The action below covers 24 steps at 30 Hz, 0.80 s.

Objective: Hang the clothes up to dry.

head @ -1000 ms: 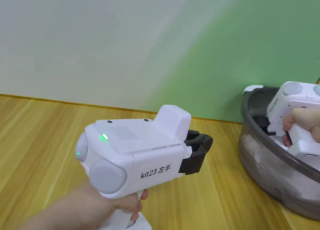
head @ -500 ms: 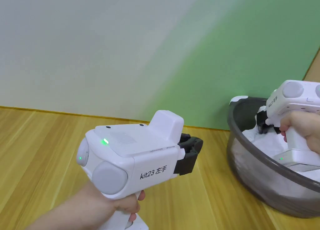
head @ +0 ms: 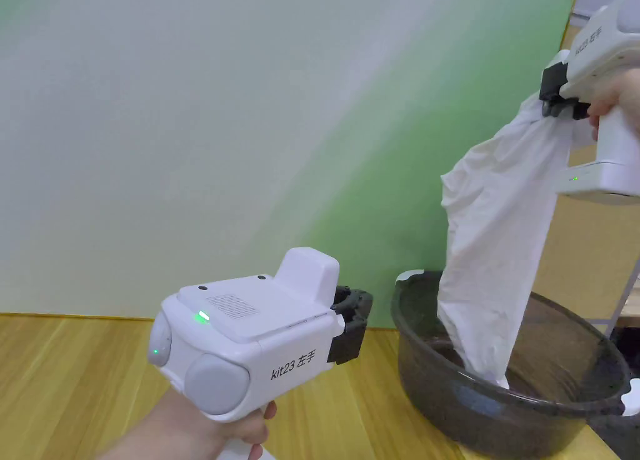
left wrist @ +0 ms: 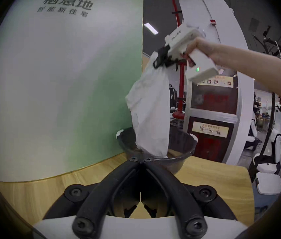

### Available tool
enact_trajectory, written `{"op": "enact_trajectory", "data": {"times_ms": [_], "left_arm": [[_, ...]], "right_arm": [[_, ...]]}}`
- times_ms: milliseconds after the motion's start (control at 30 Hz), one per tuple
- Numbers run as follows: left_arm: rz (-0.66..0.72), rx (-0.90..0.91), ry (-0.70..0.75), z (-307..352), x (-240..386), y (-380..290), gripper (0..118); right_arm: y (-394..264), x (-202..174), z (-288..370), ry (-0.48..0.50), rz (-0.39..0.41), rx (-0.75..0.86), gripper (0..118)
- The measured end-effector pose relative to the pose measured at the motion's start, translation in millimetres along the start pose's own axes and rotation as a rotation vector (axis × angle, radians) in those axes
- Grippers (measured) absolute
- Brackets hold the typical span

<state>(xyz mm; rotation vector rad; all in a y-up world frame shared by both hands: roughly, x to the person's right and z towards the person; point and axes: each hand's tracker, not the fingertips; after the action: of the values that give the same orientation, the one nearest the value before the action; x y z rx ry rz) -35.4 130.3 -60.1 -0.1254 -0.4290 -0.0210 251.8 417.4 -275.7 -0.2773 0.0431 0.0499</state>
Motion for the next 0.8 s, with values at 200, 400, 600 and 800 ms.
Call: {"op": "enact_trajectory", "data": {"times_ms": [200, 400, 600, 800], "left_arm": [[0.003, 0.054, 0.046, 29, 9, 28, 0], [-0.048, 0.062, 0.141, 53, 13, 33, 0], [-0.086, 0.057, 0.402, 91, 9, 26, 0], [-0.024, 0.061, 0.624, 147, -18, 14, 0]], "right_arm": [[45, -11, 86, 0.002, 0.056, 0.131, 15], [50, -35, 131, 0.005, 0.067, 0.156, 15], [50, -91, 175, 0.065, 0.102, 0.208, 15], [36, -175, 205, 0.219, 0.116, 0.224, 15]]}}
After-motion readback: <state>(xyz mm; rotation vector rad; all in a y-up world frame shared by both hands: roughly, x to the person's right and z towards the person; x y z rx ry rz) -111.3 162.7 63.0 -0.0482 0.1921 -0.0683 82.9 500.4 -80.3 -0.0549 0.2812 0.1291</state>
